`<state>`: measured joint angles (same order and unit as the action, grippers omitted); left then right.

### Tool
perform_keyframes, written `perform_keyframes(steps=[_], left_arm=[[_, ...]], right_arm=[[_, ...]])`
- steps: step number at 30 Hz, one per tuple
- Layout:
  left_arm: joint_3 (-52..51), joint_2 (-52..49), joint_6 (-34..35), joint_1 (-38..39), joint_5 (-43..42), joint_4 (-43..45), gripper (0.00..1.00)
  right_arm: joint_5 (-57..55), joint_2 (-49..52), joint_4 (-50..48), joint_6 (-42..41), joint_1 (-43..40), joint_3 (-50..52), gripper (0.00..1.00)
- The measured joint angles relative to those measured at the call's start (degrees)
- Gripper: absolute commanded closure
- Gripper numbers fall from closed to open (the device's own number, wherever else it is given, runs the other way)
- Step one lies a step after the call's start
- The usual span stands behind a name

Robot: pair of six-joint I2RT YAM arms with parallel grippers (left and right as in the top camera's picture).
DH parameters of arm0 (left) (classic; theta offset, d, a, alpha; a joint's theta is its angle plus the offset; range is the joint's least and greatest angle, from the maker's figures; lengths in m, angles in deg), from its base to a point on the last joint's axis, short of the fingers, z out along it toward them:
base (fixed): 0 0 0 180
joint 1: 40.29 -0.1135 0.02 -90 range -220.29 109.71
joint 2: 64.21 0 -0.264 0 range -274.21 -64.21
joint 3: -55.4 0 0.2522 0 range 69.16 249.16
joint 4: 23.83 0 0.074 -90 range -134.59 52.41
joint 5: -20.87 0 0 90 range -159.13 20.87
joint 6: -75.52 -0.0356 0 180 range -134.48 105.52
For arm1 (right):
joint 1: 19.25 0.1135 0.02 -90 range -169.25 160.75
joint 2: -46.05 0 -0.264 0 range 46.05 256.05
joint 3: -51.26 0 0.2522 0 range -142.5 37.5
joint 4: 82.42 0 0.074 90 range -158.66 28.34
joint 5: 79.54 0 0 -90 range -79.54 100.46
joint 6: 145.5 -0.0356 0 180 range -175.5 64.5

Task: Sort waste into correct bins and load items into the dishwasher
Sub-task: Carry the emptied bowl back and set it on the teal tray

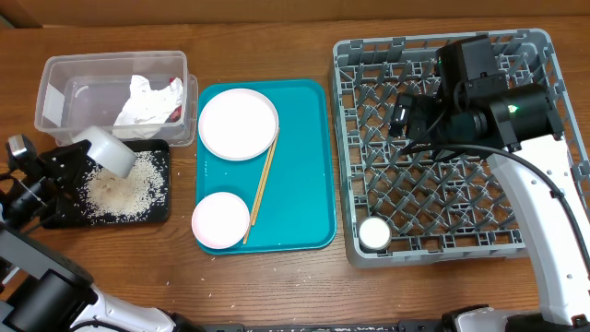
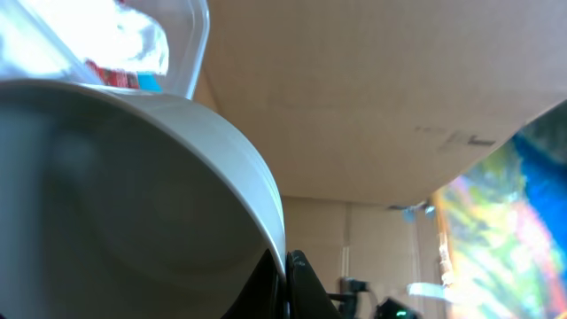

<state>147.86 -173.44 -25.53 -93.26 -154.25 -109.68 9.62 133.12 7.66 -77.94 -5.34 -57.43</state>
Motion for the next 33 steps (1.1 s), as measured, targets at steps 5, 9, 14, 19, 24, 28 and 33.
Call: perform_keyframes(steps=[5, 9, 14, 19, 24, 28, 33], left_arm=[[-0.02, 0.00, 1.92, 0.11, 2.25, 2.60, 0.96], [-0.02, 0.46, 0.48, 2.62, 3.21, -2.43, 0.96], [1.57, 6.23, -1.14, 16.48, 9.22, -1.01, 0.96], [5.01, 9.94, 6.67, 38.10, 27.34, 10.14, 0.96], [5.07, 9.81, 12.98, 58.99, 45.48, 16.02, 0.96], [5.07, 9.68, 15.45, 70.71, 60.76, 16.57, 0.96], [5.07, 7.41, 16.11, 79.14, 73.77, 15.74, 0.96]], right_arm=[[0.02, 0.00, -0.02, 0.00, 0.00, 0.00, 0.00], [0.04, 0.00, -0.35, 0.00, 0.00, 0.00, 0.00], [0.02, 0.00, -0.83, 0.00, 0.00, 0.00, 0.00], [0.04, 0.00, -1.25, 0.00, 0.00, 0.00, 0.00], [0.00, 0.00, -1.27, -0.02, 0.00, 0.00, 0.00], [0.02, 0.00, -1.25, 0.00, 0.00, 0.00, 0.00], [0.02, 0.00, -1.36, -0.02, 0.00, 0.00, 0.00]])
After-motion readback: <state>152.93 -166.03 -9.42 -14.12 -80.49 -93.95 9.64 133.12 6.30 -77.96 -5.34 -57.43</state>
